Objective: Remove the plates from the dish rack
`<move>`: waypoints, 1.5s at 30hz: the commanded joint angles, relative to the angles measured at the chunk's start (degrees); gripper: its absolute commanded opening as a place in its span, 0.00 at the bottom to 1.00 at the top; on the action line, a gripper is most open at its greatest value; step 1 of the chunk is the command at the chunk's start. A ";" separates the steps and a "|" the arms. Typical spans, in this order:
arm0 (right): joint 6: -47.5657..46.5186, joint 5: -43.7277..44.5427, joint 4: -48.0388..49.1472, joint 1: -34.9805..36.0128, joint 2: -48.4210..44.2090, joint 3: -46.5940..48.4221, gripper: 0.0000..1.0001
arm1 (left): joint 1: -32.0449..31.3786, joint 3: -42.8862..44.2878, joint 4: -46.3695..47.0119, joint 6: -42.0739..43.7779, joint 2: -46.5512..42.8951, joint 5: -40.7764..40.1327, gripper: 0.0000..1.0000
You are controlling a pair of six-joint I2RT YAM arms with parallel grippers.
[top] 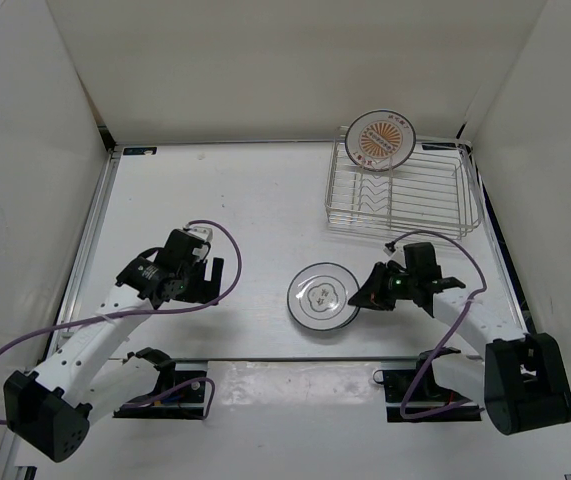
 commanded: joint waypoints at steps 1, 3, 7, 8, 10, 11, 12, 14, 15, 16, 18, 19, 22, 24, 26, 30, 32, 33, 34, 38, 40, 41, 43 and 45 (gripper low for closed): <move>-0.35 0.61 4.16 0.56 0.54 0.40 0.14 | -0.14 1.62 0.02 -0.27 0.01 -0.85 1.00; -0.61 1.49 3.63 0.56 1.07 1.10 0.26 | -0.05 1.62 -0.15 -0.27 0.19 -0.67 1.00; -3.23 4.04 -2.51 0.83 0.02 3.64 0.53 | -0.05 1.71 0.02 -0.27 0.10 -0.59 1.00; -3.77 4.31 -3.48 0.57 0.02 5.22 0.53 | -0.05 1.62 -0.15 -0.27 0.10 -0.50 1.00; -6.65 7.37 -9.96 0.57 -0.77 9.16 0.56 | -0.05 1.53 -0.15 -0.18 0.10 -0.59 1.00; -7.37 8.86 -13.57 0.65 -0.78 10.41 0.56 | -0.05 1.62 0.02 -0.27 0.19 -0.59 1.00; -9.21 10.10 -15.43 0.65 -0.69 11.64 0.56 | -0.14 1.45 0.11 -0.27 0.19 -0.50 1.00; -11.75 13.52 -22.60 0.21 -1.04 16.29 0.58 | -0.14 1.53 -0.06 -0.36 0.10 -0.50 1.00; -12.64 15.19 -24.31 0.30 -1.65 17.61 0.58 | -0.05 1.53 -0.15 -0.27 0.02 -0.50 1.00; -13.35 21.04 -25.72 0.39 -2.18 20.15 0.58 | -0.14 1.53 -0.15 -0.18 -0.07 -0.41 1.00; -16.60 24.24 -29.59 0.21 -3.67 25.51 0.58 | -0.05 1.53 -0.15 -0.27 0.01 -0.32 1.00; -17.22 28.52 -31.25 0.13 -3.85 27.19 0.58 | -0.05 1.53 -0.15 -0.36 0.01 -0.24 1.00; -20.46 30.41 -34.43 -0.05 -2.80 35.01 0.62 | -0.14 1.53 0.02 -0.27 -0.07 0.03 1.00; -21.44 30.24 -36.61 -0.05 -0.52 40.00 0.62 | -0.14 1.62 -0.15 -0.18 -0.16 0.03 1.00; -21.97 31.46 -36.72 -0.31 1.07 42.48 0.62 | -0.23 1.62 0.02 -0.18 -0.25 0.12 1.00; -22.15 33.66 -29.81 -1.80 6.06 46.53 0.66 | -0.14 1.53 0.11 -0.18 -0.43 0.82 1.00; -22.15 34.45 -26.63 -3.12 8.35 49.17 0.60 | -0.05 1.45 0.29 -0.18 -0.43 0.82 1.00; -22.23 34.80 -25.39 -3.39 10.63 51.27 0.58 | -0.05 1.45 0.29 -0.27 -0.51 1.08 1.00; -22.15 37.42 -20.33 -3.74 12.39 51.72 0.56 | -0.14 1.53 0.20 -0.36 -0.51 1.26 1.00; -23.90 35.86 -9.58 -6.20 15.74 51.29 0.56 | -0.05 1.27 0.38 -0.27 -0.78 1.78 1.00; -25.13 37.00 -2.41 -6.73 17.49 50.94 0.59 | -0.14 1.27 0.72 -0.18 -0.95 1.96 1.00; -27.48 37.96 -0.44 -6.90 17.94 50.41 0.61 | -0.05 1.27 0.38 -0.18 -0.95 2.48 1.00; -31.96 40.95 7.20 -8.13 20.91 49.19 0.61 | -0.05 1.44 0.38 -0.18 -0.78 3.01 1.00; -38.90 40.17 17.11 -9.01 22.77 48.65 0.64 | -0.14 1.27 0.73 -0.09 -1.04 3.81 1.00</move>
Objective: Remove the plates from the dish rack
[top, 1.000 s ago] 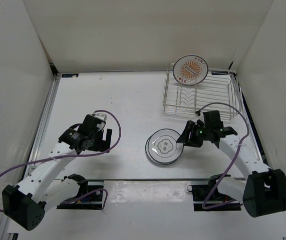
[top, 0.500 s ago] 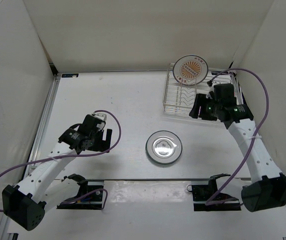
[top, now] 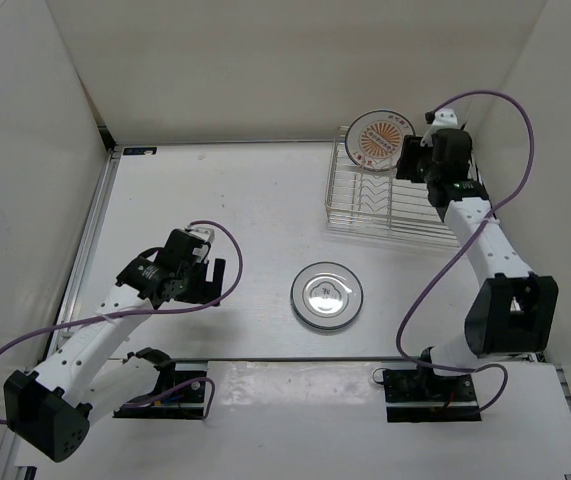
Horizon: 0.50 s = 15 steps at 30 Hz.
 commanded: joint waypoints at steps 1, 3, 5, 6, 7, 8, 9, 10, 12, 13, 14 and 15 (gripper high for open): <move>-14.93 1.94 20.50 -1.34 4.10 0.69 0.64 | -0.14 1.44 0.68 -0.18 -1.11 1.93 1.00; -20.41 1.15 22.36 -2.30 9.55 2.62 0.66 | -0.05 1.18 0.95 -0.09 -1.63 2.45 1.00; -21.83 -0.78 19.47 -3.53 13.95 8.95 0.66 | -0.14 1.01 1.21 -0.09 -1.98 3.16 1.00; -22.27 -1.83 18.94 -4.32 16.67 10.36 0.66 | -0.05 0.92 1.47 -0.09 -2.16 3.33 1.00; -22.62 -6.11 18.76 -4.85 18.08 12.89 0.66 | -0.05 0.92 1.39 -0.01 -2.42 3.68 1.00; -23.50 -6.84 18.32 -4.86 21.49 15.01 0.67 | -0.14 0.92 1.56 -0.01 -2.34 3.95 1.00; -23.68 -7.98 18.23 -4.86 22.74 16.94 0.67 | -0.14 0.92 1.39 -0.01 -2.25 3.86 1.00; -23.68 -11.13 18.14 -7.12 23.54 17.92 0.67 | -0.05 1.09 1.47 -0.01 -2.25 4.21 1.00; -23.42 -12.99 18.66 -7.76 27.13 20.99 0.67 | -0.05 1.09 1.39 0.08 -2.16 4.39 1.00; -22.64 -13.44 18.93 -8.80 27.76 21.70 0.67 | -0.05 1.09 1.56 0.08 -1.99 4.56 1.00; -22.37 -15.01 19.11 -9.16 29.16 22.06 0.67 | -0.05 1.09 1.13 0.17 -2.07 4.57 1.00; -21.58 -17.03 20.06 -9.95 30.22 23.28 0.67 | -0.05 1.01 1.38 0.26 -2.16 4.74 1.00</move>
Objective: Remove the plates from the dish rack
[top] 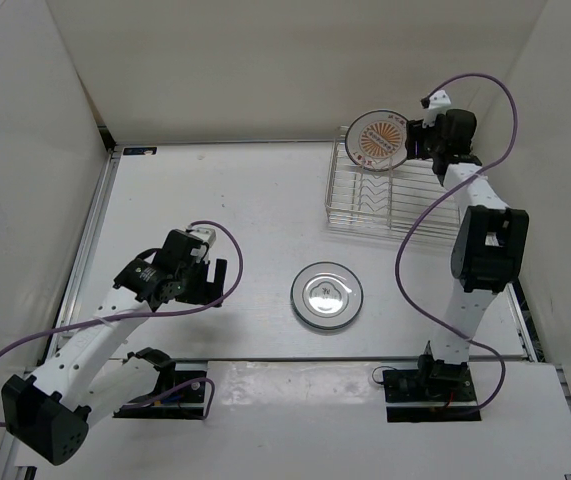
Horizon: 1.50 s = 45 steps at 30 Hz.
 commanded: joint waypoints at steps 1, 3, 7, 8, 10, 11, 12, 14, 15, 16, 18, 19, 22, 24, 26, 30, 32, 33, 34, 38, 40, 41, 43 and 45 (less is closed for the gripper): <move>0.48 -7.47 4.93 -2.33 2.07 4.73 0.67 | -0.05 1.01 1.21 0.30 -1.15 1.59 1.00; 1.80 -12.56 5.80 -3.90 3.22 5.79 0.67 | -0.14 1.01 1.30 0.56 -1.16 1.95 1.00; 7.68 -19.07 10.19 -5.58 6.46 5.88 0.67 | -0.14 0.57 2.01 0.57 -1.77 1.86 1.00; 8.22 -20.47 11.07 -5.76 6.74 5.96 0.67 | -0.14 0.65 2.27 0.65 -1.60 1.77 1.00; 9.71 -22.41 12.30 -6.02 8.14 6.66 0.67 | -0.05 1.00 1.57 0.57 -0.63 1.51 1.00; 10.76 -22.86 12.83 -6.37 8.41 6.67 0.65 | -0.14 1.18 1.39 0.57 -0.11 1.25 1.00; 11.47 -24.77 13.45 -6.55 9.28 6.84 0.65 | -0.05 1.18 1.30 0.74 -0.01 1.07 1.00; 13.58 -25.93 15.21 -7.07 10.86 7.63 0.64 | -0.05 1.27 1.04 0.74 0.51 0.72 1.00; 13.58 -26.55 15.91 -7.25 11.39 8.07 0.64 | -0.05 1.36 1.12 0.57 0.43 0.54 1.00; 15.50 -28.12 17.39 -7.43 11.83 8.42 0.62 | -0.05 1.27 1.30 0.57 0.60 0.54 1.00; 18.32 -29.27 20.12 -7.86 13.24 8.87 0.61 | -0.05 1.27 1.13 0.65 0.95 0.19 1.00; 19.28 -29.54 20.57 -7.87 13.59 9.21 0.58 | -0.05 1.36 1.21 0.65 1.04 0.19 1.00; 21.14 -30.42 21.98 -8.13 15.52 10.80 0.53 | -0.14 1.27 1.12 0.74 1.48 -0.25 1.00; 22.54 -31.03 23.64 -8.39 16.32 10.71 0.49 | -0.05 1.53 0.34 0.57 1.92 -0.43 1.00; 23.77 -31.74 25.05 -8.66 16.76 10.80 0.40 | -0.05 1.53 0.86 0.74 2.10 -0.51 1.00; 24.66 -34.19 26.02 -9.10 17.02 10.36 0.30 | -0.05 1.62 0.60 0.74 2.36 -0.95 1.00; 24.66 -35.51 25.76 -9.27 17.20 10.45 0.29 | -0.14 1.71 0.51 0.74 2.62 -1.04 1.00; 24.48 -35.86 25.58 -9.19 17.29 10.36 0.27 | -0.05 1.71 0.68 0.74 2.54 -1.04 1.00; 24.48 -36.04 25.58 -9.36 17.20 10.36 0.27 | -0.05 1.71 0.60 0.74 2.71 -0.95 1.00; 24.66 -37.80 25.32 -9.54 18.16 10.62 0.14 | -0.14 1.88 0.60 0.74 3.15 -0.87 1.00; 25.00 -38.24 25.06 -9.54 18.87 10.27 0.15 | -0.05 1.88 0.25 0.74 3.24 -0.87 1.00; 25.09 -38.94 25.32 -9.54 19.13 10.10 0.22 | -0.05 1.89 0.25 0.74 3.24 -0.87 1.00; 25.44 -39.38 25.49 -9.45 20.00 9.92 0.42 | -0.05 1.80 0.60 0.74 3.24 -0.95 1.00; 25.53 -38.95 25.67 -9.45 20.45 9.75 0.42 | -0.23 1.80 0.42 0.65 3.33 -0.78 1.00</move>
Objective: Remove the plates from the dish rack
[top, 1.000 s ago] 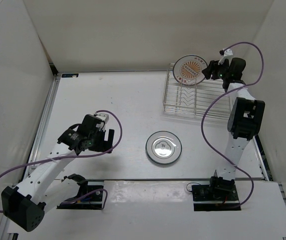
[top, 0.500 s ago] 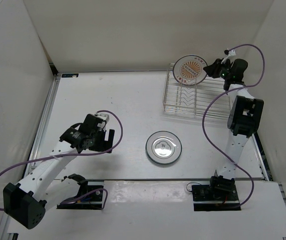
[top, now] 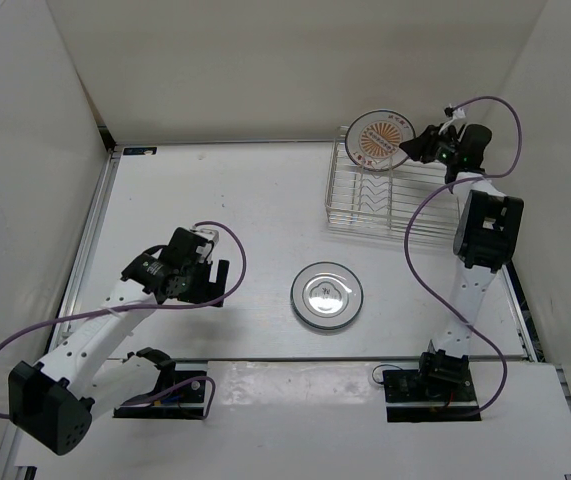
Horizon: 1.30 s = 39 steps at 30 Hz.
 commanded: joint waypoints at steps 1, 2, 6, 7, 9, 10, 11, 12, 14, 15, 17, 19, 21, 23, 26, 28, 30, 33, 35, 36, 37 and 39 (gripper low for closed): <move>0.40 -0.96 2.57 -0.29 1.61 1.50 0.42 | -0.05 1.80 0.29 0.46 -0.04 -0.47 1.00; 0.40 -0.95 2.74 -0.29 1.79 1.42 0.42 | -0.05 1.80 0.38 0.46 0.05 -0.38 1.00; 1.19 2.19 6.69 -0.73 0.03 -2.08 0.60 | -0.05 1.80 0.12 0.54 0.14 -0.38 1.00; 1.54 2.82 10.18 -0.73 -1.62 -3.66 0.68 | -0.05 1.88 0.12 0.46 0.22 -0.47 1.00; 2.33 4.48 13.18 -1.43 -2.43 -5.35 0.73 | -0.23 1.97 0.12 0.46 0.40 -0.38 1.00; 3.12 6.15 15.03 -1.52 -2.95 -6.05 0.74 | -0.14 1.97 0.20 0.54 0.40 -0.38 1.00; 4.69 8.17 16.44 -1.96 -4.52 -8.32 0.76 | -0.14 1.97 0.12 0.55 0.23 -0.38 1.00; 6.53 9.06 19.85 -2.48 -4.98 -9.21 0.77 | -0.14 2.06 0.12 0.55 0.31 -0.38 1.00; 9.87 12.22 24.44 -3.27 -5.59 -11.40 0.79 | -0.05 2.06 0.12 0.46 0.23 -0.38 1.00; 12.15 12.40 26.63 -3.72 -5.51 -11.59 0.79 | -0.05 2.15 0.03 0.37 0.40 -0.47 1.00; 17.24 12.84 30.77 -4.68 -5.15 -12.99 0.79 | -0.14 2.06 0.03 0.46 0.31 -0.38 1.00; 19.64 13.63 35.96 -5.65 -3.85 -13.26 0.77 | -0.05 2.06 -0.06 0.46 0.14 -0.12 1.00; 22.89 14.16 36.58 -6.18 -3.05 -11.43 0.77 | -0.05 2.06 0.03 0.55 0.31 -0.03 1.00; 23.60 11.72 34.92 -6.27 -0.07 -8.97 0.74 | -0.05 2.06 0.03 0.55 0.31 0.23 1.00; 23.43 6.19 30.44 -5.83 3.80 -1.58 0.69 | -0.14 2.24 0.12 0.55 0.31 0.41 1.00; 23.08 5.55 29.99 -5.39 5.47 1.41 0.68 | -0.14 2.15 0.12 0.46 0.49 0.41 1.00; 22.64 4.41 30.17 -5.04 6.00 2.47 0.68 | -0.05 2.06 0.12 0.63 0.49 0.32 1.00; 20.28 3.00 26.85 -4.25 7.84 4.40 0.66 | -0.14 2.24 0.20 0.63 0.75 0.41 1.00; 17.12 2.30 23.25 -3.63 8.29 5.54 0.66 | -0.05 2.32 -0.15 0.55 1.02 0.32 1.00; 16.23 1.86 22.18 -3.20 8.73 5.90 0.66 | -0.14 2.41 0.03 0.72 1.02 0.41 1.00; 14.31 1.51 21.04 -2.84 8.99 7.29 0.66 | -0.05 2.41 -0.06 0.72 1.10 0.41 1.00; 11.40 0.81 16.22 -2.06 9.78 9.05 0.66 | -0.05 2.41 -0.24 0.72 1.37 0.23 1.00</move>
